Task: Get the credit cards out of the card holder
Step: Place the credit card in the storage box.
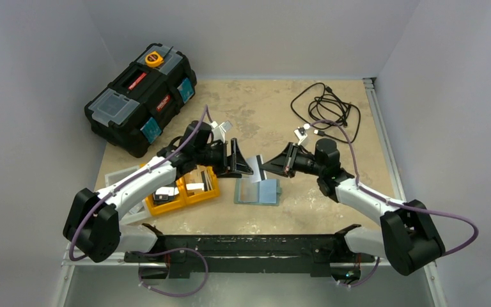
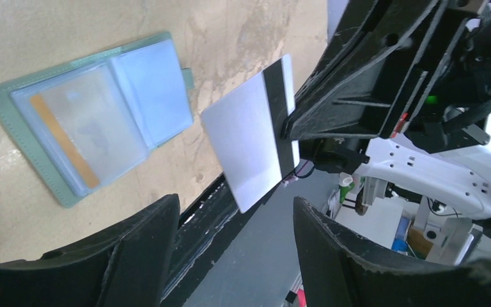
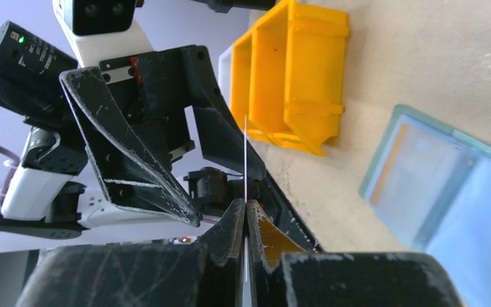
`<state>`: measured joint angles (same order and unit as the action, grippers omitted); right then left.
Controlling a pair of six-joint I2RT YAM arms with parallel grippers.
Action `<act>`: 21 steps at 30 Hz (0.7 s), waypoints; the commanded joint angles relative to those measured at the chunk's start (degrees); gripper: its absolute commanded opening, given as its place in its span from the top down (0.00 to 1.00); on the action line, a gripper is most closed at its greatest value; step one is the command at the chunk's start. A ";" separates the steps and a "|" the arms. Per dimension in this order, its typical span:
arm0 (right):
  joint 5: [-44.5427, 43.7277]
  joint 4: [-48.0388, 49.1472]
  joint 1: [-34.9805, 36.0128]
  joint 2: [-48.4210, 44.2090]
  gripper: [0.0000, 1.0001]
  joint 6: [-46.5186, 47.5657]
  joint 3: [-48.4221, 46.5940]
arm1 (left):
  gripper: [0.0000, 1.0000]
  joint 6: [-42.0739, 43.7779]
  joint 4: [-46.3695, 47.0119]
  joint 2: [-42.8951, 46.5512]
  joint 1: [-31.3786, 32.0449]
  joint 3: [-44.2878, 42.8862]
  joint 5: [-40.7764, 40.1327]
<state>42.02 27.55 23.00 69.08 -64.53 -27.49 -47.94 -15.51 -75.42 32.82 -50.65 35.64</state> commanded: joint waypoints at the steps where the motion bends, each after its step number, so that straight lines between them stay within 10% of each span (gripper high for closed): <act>1: 2.65 8.02 1.77 0.81 1.00 -5.33 -2.35 | 0.35 -2.33 6.73 0.86 -0.62 0.32 4.64; 8: 1.43 8.76 4.60 1.88 1.00 -5.95 -3.20 | 0.47 -4.32 9.77 0.49 -0.97 0.91 6.56; 16: 0.15 6.92 5.85 2.27 0.97 -4.33 -4.01 | 1.00 -5.32 10.23 0.66 -1.02 1.56 6.55; 21: -3.87 -2.20 6.10 0.60 0.47 1.54 -5.81 | 1.00 -4.20 6.60 2.22 -1.05 1.59 4.04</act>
<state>41.15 29.82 28.49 71.75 -67.83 -29.32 -52.99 -7.60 -75.31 31.57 -49.36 41.25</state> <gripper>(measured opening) 0.361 0.007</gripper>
